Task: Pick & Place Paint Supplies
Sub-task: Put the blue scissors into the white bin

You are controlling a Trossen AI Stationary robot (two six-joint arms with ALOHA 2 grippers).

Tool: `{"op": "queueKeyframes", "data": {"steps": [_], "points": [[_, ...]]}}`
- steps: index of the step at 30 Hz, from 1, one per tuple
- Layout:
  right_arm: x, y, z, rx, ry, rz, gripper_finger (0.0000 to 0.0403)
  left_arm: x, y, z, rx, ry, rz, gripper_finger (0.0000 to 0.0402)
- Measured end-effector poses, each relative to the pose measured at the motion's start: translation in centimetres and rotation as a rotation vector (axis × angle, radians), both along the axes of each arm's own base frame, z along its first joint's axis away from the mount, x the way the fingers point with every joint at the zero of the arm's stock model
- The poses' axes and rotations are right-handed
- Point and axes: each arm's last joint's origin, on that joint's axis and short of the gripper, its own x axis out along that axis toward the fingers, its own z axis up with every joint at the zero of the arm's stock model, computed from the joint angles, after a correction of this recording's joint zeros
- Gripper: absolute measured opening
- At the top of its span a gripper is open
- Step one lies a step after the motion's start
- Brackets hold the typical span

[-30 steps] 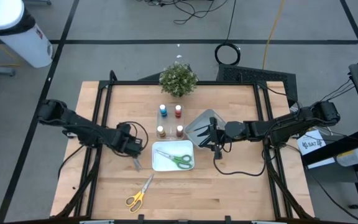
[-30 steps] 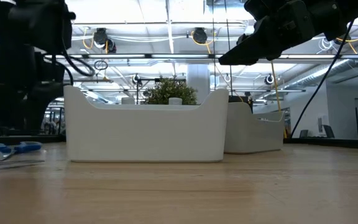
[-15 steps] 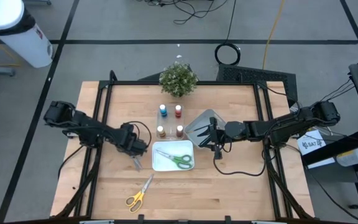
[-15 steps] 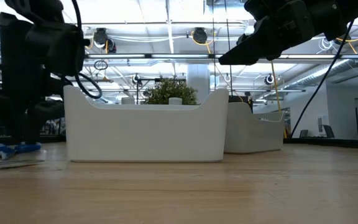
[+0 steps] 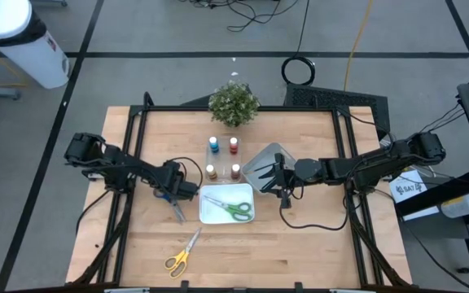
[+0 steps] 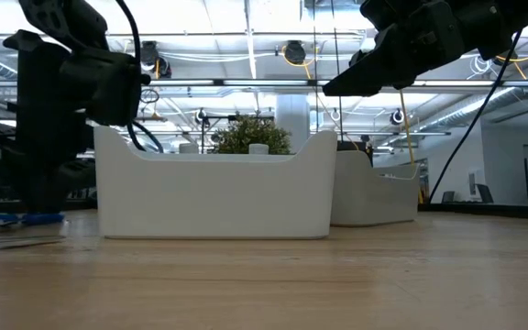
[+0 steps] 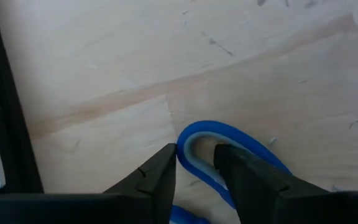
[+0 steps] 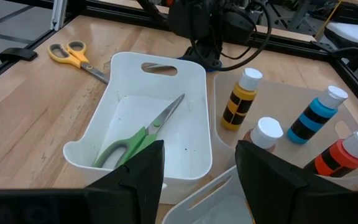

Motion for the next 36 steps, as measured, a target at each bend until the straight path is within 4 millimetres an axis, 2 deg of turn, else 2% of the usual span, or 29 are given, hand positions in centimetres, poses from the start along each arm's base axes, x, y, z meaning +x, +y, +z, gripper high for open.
{"op": "queueKeyframes", "data": {"steps": [3, 9, 11, 23, 29, 36], "points": [[0.0, 0.0, 0.0, 0.000, 0.000, 0.000, 0.0187, 0.0, 0.1, 0.0, -0.001, 0.004, -0.004, 0.0120], [0.0, 0.0, 0.0, 0.000, 0.001, 0.000, 0.0187, -0.1, 0.2, -0.1, 0.023, 0.007, -0.021, 0.0027], [0.0, 0.0, 0.0, 0.000, 0.001, 0.000, 0.0187, -0.2, 0.2, -0.2, 0.035, 0.005, -0.026, 0.0009], [0.0, 0.0, 0.0, 0.000, 0.005, 0.000, 0.0187, 0.0, 0.3, 0.0, 0.071, -0.016, -0.056, 0.0003], [0.0, 0.0, -0.1, 0.000, 0.006, 0.000, 0.0187, 1.2, -0.2, 2.1, 0.101, -0.103, -0.094, 0.0001], [0.0, 0.0, -0.1, -0.001, 0.012, 0.000, 0.0187, 2.0, -0.7, 4.9, 0.159, -0.128, -0.153, 0.0001]]}}
